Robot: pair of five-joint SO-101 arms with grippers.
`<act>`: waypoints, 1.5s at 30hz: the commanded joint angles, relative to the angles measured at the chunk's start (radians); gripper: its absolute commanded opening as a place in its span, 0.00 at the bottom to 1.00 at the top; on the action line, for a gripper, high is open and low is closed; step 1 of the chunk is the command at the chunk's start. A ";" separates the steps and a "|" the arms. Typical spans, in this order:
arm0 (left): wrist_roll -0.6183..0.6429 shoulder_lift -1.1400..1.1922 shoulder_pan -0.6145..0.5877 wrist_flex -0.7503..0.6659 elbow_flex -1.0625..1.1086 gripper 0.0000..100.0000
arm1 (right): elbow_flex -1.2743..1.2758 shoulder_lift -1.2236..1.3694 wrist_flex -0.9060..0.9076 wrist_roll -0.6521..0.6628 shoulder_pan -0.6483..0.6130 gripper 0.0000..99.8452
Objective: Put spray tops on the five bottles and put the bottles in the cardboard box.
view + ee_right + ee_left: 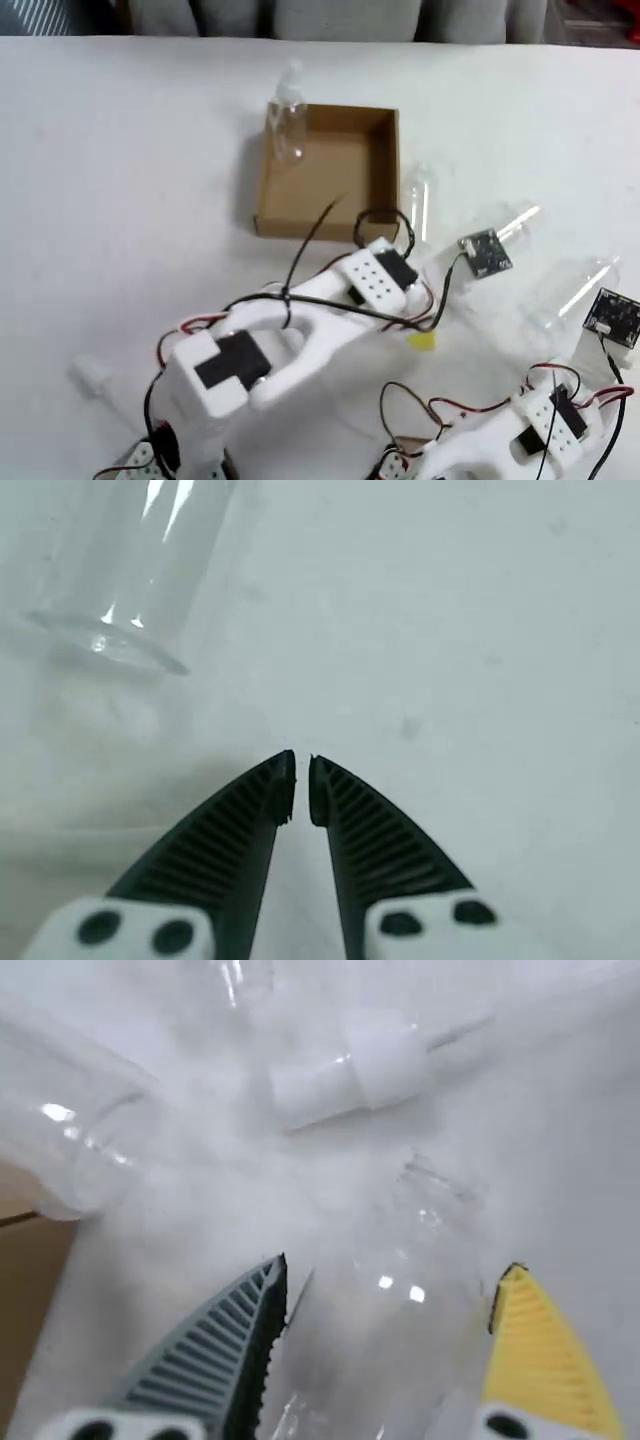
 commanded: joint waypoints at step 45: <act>-0.075 -0.811 -0.496 0.493 0.249 0.02 | 0.000 -0.004 -0.008 0.107 -0.131 0.02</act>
